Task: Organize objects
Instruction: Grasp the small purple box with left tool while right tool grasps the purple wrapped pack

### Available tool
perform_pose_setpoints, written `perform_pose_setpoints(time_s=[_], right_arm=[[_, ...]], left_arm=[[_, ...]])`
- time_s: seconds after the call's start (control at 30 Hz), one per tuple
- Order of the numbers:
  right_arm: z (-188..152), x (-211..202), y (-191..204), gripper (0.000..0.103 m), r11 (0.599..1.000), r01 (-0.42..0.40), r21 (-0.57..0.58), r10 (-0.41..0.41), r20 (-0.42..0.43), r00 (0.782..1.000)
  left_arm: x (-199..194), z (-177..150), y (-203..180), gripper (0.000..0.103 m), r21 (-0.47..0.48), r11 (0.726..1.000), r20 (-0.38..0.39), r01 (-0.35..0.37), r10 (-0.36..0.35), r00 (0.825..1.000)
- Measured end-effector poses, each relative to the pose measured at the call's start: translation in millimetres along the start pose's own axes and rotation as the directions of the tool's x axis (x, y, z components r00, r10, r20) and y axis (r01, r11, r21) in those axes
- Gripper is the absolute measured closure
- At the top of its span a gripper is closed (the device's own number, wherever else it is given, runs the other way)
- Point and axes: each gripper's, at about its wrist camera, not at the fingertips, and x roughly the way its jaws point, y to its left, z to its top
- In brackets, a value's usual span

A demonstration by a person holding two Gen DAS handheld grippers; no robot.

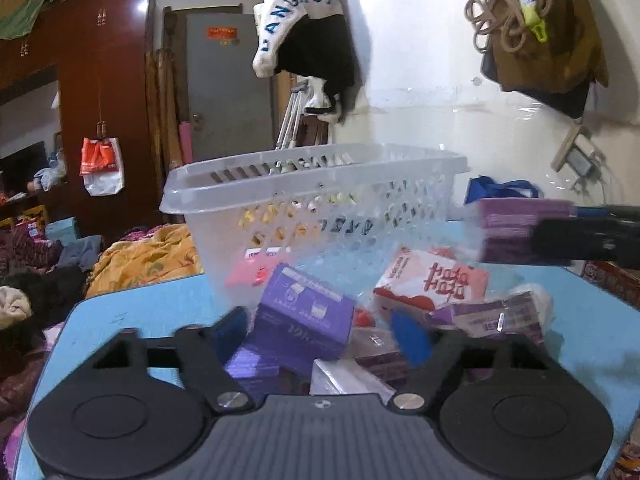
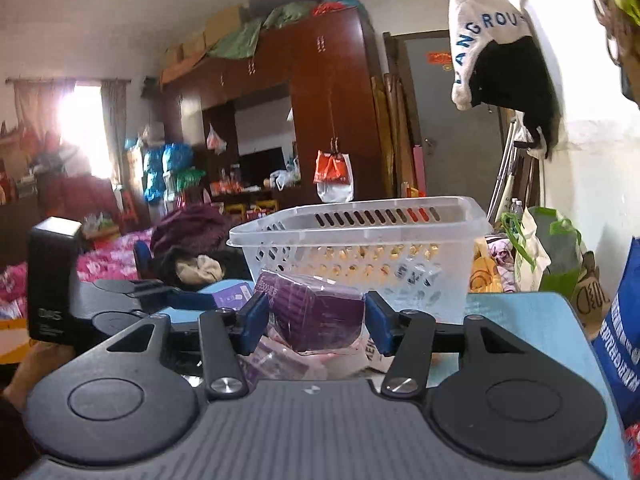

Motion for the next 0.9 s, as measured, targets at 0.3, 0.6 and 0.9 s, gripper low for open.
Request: perform_pose_setpoints(time_s=[0.3, 0.6, 0.9], right_arm=[[-13, -3, -9, 0.048, 0.999, -0.006, 0.049, 0.005, 0.02, 1.0], [-16, -10, -12, 0.048, 0.999, 0.005, 0.046, -0.007, 0.052, 0.999], [-14, -18, -16, 0.048, 0.999, 0.011, 0.053, -0.016, 0.079, 0.997]], left_arm=[[-14, -7, 8, 0.049, -0.045, 0.999, 0.078, -0.007, 0.01, 0.997], [-37, -1, 10, 0.049, -0.072, 0.997, 0.183, -0.002, 0.015, 0.983], [-47, 0, 12, 0.049, -0.096, 0.995, 0.232, 0.012, 0.01, 0.973]])
